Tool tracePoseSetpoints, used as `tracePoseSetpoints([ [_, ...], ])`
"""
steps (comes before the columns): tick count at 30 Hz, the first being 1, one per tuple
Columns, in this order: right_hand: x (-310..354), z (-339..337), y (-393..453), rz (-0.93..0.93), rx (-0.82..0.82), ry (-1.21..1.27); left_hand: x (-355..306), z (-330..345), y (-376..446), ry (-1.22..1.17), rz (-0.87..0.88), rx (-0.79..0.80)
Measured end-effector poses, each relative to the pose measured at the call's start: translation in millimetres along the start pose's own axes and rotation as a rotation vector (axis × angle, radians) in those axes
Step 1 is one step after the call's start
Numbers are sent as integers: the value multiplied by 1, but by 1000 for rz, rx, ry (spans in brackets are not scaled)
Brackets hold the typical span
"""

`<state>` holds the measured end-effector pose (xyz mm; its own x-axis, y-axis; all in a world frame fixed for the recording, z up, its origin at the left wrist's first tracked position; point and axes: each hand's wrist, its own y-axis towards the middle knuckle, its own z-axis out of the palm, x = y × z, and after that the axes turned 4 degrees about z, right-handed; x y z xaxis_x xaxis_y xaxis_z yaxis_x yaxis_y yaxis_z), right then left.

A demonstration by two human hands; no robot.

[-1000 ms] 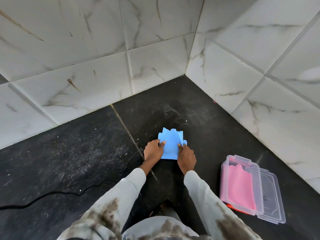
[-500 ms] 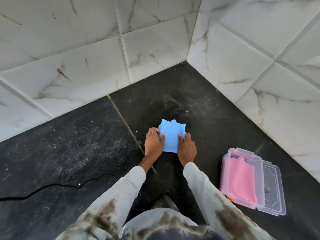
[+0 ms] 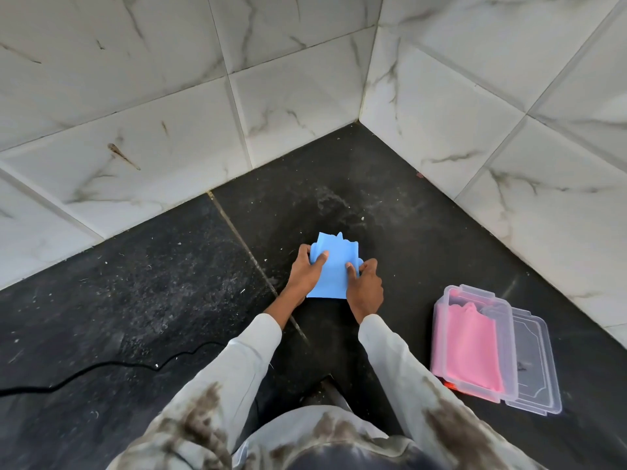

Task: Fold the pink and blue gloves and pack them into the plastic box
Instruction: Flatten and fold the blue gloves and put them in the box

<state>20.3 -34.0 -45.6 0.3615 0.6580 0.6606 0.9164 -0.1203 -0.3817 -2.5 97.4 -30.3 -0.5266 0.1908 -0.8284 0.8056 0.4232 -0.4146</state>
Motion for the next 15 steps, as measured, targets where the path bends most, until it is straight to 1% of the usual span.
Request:
tracePoseSetpoints([
  [4, -4, -9, -2, -2, -34, 59, -4, -1, -3, -72, 1, 19],
  [9, -7, -32, 0, -23, -79, 156, -19, 8, -9, -314, 3, 33],
  [12, -4, -51, 5, 63, 15, 279, -34, 18, -15, -451, -9, 58],
  [15, -3, -81, 10, 146, 125, 371, -51, 36, -24, -530, -19, 105],
])
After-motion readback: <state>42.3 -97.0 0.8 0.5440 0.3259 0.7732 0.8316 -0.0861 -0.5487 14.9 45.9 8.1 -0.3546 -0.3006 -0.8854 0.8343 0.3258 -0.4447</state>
